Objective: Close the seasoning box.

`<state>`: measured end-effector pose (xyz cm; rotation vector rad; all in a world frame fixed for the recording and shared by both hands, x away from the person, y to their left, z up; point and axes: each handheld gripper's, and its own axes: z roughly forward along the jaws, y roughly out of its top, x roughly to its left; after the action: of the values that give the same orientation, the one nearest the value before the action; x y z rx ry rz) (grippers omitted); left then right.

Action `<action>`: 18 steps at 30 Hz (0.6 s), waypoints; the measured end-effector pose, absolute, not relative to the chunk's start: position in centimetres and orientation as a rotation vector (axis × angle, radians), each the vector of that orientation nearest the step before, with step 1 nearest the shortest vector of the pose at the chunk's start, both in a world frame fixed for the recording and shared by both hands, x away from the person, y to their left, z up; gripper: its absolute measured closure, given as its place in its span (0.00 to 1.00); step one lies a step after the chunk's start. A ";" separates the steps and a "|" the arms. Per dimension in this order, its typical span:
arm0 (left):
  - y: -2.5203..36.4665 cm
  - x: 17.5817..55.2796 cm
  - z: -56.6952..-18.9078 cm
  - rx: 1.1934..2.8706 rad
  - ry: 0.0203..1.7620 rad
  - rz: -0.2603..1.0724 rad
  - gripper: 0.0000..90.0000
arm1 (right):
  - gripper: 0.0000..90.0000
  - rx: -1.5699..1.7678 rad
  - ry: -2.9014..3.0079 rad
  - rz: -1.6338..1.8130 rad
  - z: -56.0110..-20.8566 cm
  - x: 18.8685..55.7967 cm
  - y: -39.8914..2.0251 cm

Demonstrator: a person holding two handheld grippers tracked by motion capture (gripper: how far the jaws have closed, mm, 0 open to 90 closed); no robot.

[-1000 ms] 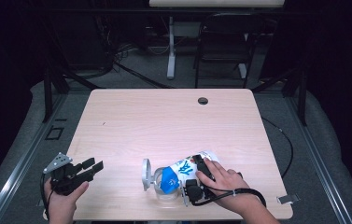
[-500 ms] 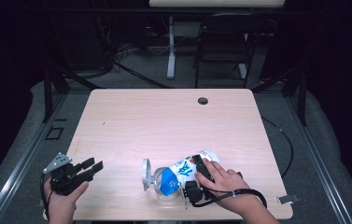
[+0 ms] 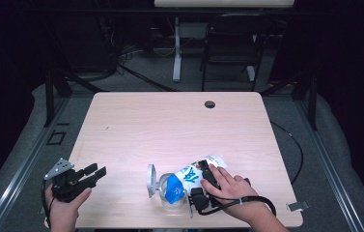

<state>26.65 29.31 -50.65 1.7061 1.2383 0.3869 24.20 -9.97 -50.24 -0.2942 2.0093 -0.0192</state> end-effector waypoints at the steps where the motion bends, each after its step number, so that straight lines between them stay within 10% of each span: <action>1: 29.3 26.6 -50.6 1.707 1.238 0.385 0.61 | 0.51 -0.293 2.009 -0.008 -50.3 24.2 -10.0; 18: 29.4 26.6 -50.6 1.704 1.239 0.387 0.61 | 0.51 -0.309 2.002 -0.030 -50.3 24.2 -9.7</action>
<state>26.63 29.39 -50.63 1.7044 1.2392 0.3867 24.17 -9.74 -50.25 -0.3092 2.0017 -0.0303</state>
